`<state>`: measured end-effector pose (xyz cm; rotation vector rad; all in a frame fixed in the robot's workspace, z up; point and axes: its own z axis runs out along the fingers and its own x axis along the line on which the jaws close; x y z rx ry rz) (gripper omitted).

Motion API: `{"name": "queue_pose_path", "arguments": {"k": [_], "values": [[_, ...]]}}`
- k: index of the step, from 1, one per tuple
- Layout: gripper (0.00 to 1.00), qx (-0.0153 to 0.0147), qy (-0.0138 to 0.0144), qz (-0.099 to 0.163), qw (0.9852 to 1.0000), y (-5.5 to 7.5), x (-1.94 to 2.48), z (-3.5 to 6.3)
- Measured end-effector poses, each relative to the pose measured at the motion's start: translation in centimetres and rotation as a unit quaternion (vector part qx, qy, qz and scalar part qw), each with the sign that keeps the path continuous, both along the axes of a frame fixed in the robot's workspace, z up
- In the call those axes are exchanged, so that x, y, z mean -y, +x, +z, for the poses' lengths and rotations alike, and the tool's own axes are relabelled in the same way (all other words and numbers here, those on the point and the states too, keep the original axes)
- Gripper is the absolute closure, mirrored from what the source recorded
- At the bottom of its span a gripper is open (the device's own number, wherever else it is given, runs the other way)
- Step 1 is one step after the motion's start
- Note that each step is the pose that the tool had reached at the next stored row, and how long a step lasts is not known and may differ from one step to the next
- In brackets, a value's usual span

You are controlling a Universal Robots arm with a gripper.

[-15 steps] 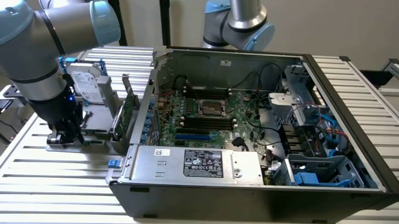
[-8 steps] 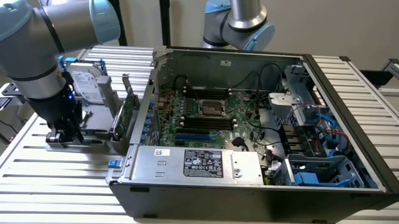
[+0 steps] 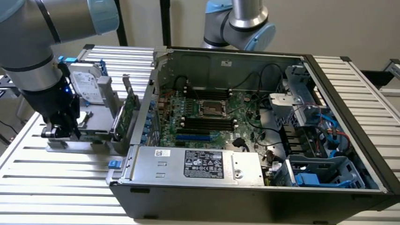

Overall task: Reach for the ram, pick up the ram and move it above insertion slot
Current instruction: 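Pick up the ram and move it above insertion slot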

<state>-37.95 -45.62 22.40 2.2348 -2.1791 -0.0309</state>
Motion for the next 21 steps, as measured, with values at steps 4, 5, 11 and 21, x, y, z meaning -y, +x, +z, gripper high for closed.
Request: {"name": "queue_pose_path", "arguments": {"k": [4,5,11,21], "values": [[0.87,-0.0023,-0.0001,0.0,1.0,0.1,0.0,1.71],[0.87,-0.003,-0.0001,0.0,1.0,0.1,0.0,2.2],[0.87,-0.0052,-0.0001,0.0,1.0,0.4,0.0,4.94],[0.87,-0.0077,-0.0001,0.0,1.0,1.7,0.01,9.48]]}}
